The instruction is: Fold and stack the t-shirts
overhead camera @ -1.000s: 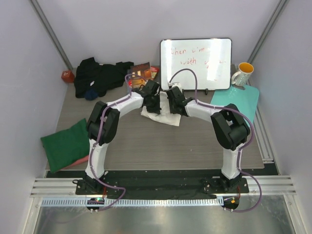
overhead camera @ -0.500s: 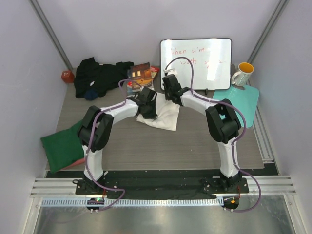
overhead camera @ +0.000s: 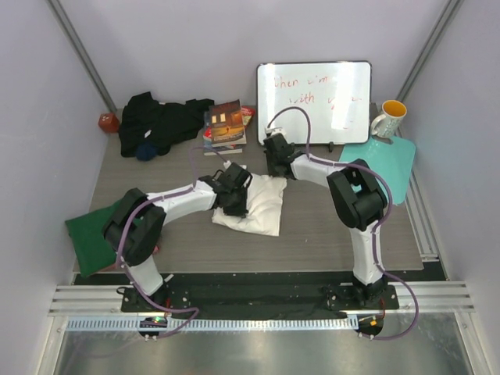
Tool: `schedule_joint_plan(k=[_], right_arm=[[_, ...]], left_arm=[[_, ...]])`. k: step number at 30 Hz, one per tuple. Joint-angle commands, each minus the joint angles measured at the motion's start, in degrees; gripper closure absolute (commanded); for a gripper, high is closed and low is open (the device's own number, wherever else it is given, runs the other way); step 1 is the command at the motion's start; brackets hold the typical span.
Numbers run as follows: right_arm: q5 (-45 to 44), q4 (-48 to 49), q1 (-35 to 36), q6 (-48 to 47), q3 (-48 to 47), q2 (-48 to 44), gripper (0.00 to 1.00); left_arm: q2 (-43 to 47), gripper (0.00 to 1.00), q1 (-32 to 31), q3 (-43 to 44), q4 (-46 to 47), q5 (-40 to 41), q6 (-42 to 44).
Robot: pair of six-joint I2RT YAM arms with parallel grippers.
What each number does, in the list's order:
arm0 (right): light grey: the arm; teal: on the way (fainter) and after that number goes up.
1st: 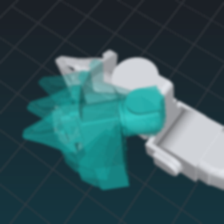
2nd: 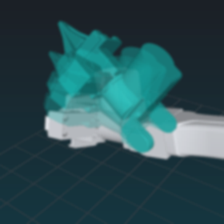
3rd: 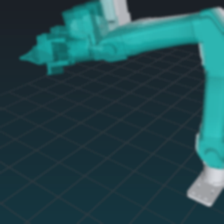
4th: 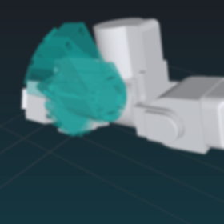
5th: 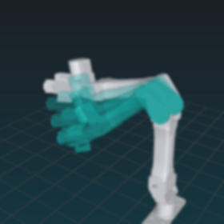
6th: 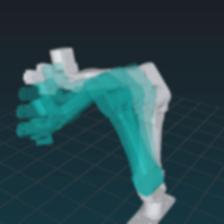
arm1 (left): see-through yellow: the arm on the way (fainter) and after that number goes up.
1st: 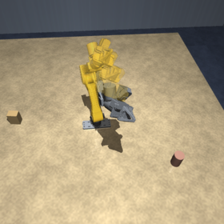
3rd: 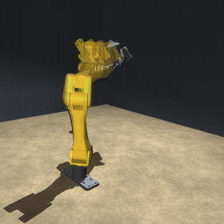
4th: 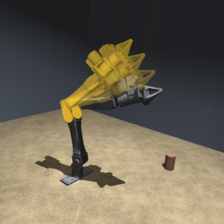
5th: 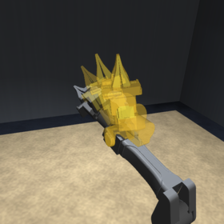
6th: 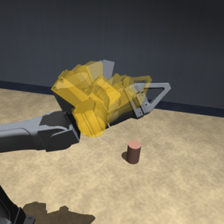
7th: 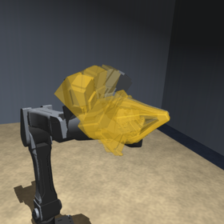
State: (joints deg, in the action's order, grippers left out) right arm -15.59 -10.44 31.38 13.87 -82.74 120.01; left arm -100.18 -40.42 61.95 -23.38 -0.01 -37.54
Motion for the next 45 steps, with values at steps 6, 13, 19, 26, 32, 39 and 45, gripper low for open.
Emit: schedule_joint_plan(k=[6, 13, 19, 26, 32, 39, 45], right_arm=[[0.6, 0.0, 2.6, 0.2, 11.7, -24.2, 0.81], [3.7, -6.0, 3.8, 1.1, 12.4, -36.3, 0.89], [2.7, -7.7, 8.0, 2.8, 16.4, -36.2, 0.99], [1.3, -2.8, 12.2, 6.0, 23.1, -32.9, 0.99], [1.2, -1.4, 12.2, 6.7, 25.6, -27.8, 0.99], [1.3, 3.5, 12.3, 6.9, 28.0, -20.3, 0.99], [-0.1, 2.3, 12.3, 6.7, 28.9, -19.7, 0.99]], left_arm=[[11.0, 0.89, -2.1, -2.4, -10.9, 5.9, -2.2], [9.0, 0.67, -2.0, 8.8, -15.0, 12.7, 1.2], [0.1, 0.76, -1.2, 18.3, -15.4, 13.1, 3.6], [-6.4, 1.0, 0.3, 21.5, -15.8, 14.2, 4.1], [-5.4, 1.0, 2.5, 14.9, -13.1, 15.5, 3.6], [-6.1, 1.0, 6.7, 9.5, -8.6, 11.9, 3.3], [-6.0, 1.0, 7.3, 8.6, -9.3, 13.3, 2.5]])
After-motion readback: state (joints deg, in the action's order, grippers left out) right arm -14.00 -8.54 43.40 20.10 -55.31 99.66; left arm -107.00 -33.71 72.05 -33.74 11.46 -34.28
